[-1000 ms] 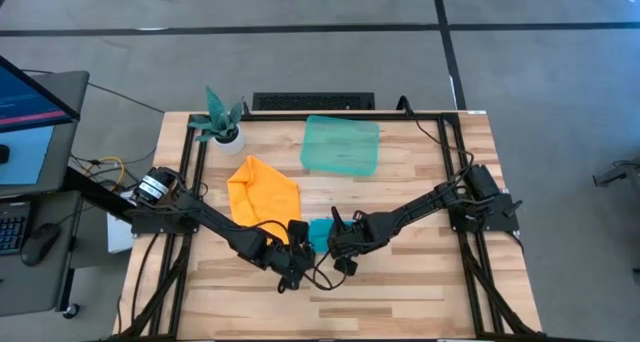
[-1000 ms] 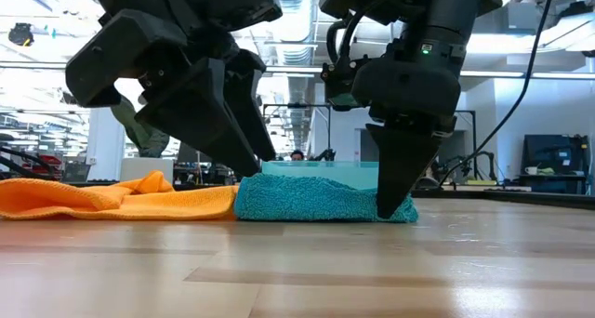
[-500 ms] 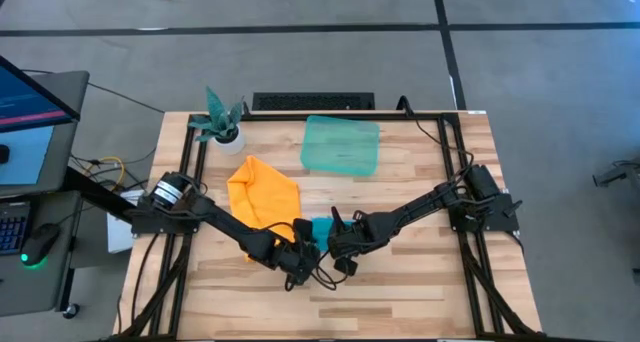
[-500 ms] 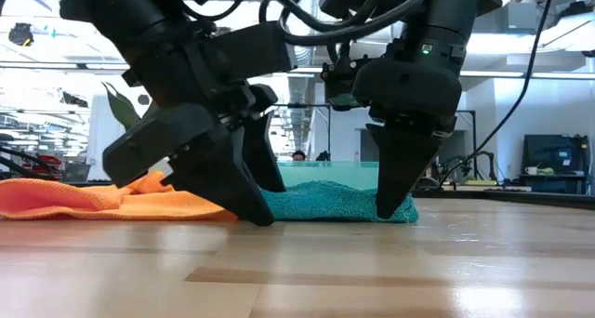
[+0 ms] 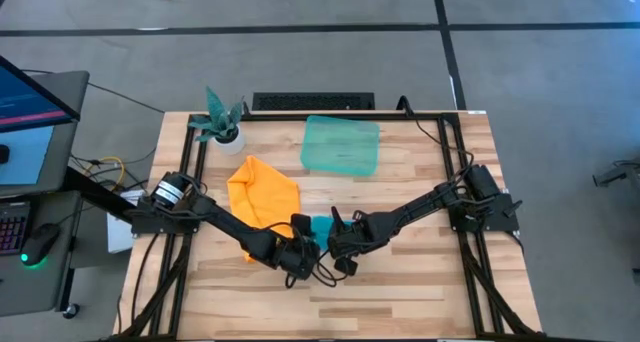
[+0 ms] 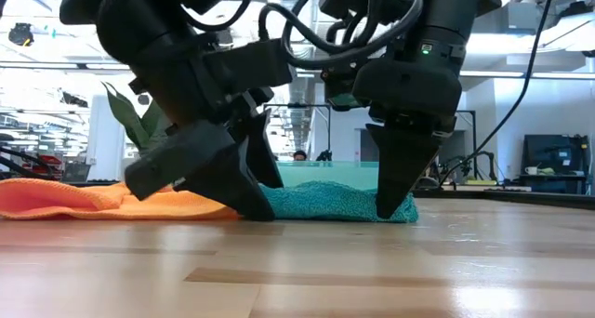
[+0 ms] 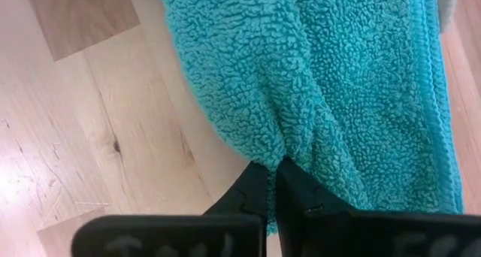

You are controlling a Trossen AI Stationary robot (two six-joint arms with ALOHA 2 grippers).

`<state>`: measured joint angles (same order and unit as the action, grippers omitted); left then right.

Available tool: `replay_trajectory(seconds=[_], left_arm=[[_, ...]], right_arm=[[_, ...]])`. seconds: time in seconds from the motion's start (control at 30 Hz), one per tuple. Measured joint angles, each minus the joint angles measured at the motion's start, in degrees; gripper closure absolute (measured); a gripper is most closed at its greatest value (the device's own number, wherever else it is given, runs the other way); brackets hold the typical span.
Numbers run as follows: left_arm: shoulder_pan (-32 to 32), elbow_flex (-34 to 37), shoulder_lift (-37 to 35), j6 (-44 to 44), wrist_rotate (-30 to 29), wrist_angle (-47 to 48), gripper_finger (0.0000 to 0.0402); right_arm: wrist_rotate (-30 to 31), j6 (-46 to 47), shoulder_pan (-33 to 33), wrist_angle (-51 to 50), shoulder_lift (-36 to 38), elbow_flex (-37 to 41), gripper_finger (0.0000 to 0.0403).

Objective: Roll microfiber towels into tight, uniform cylinder then place into a basket
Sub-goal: Roll the blue microfiber towel

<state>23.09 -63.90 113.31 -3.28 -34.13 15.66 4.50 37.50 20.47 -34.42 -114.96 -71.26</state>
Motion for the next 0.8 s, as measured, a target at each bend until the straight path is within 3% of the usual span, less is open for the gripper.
replay_trajectory(seconds=[0.33, 0.57, 0.8], left_arm=[[-0.09, 0.11, 0.03, -0.82, -1.03, -0.19, 0.0174], [-0.11, 0.06, 0.08, -0.38, -0.37, 0.17, 0.0217], [-0.13, -2.67, 0.25, -0.51, -1.25, 9.32, 0.0243]], right_arm=[[-0.68, -0.07, 0.04, -0.01, 0.0, 0.0, 0.0379], [-0.67, -0.04, 0.07, -0.02, 0.0, 0.0, 0.0376], [-0.67, -0.04, 0.11, -0.03, 0.0, 0.0, 0.0376]])
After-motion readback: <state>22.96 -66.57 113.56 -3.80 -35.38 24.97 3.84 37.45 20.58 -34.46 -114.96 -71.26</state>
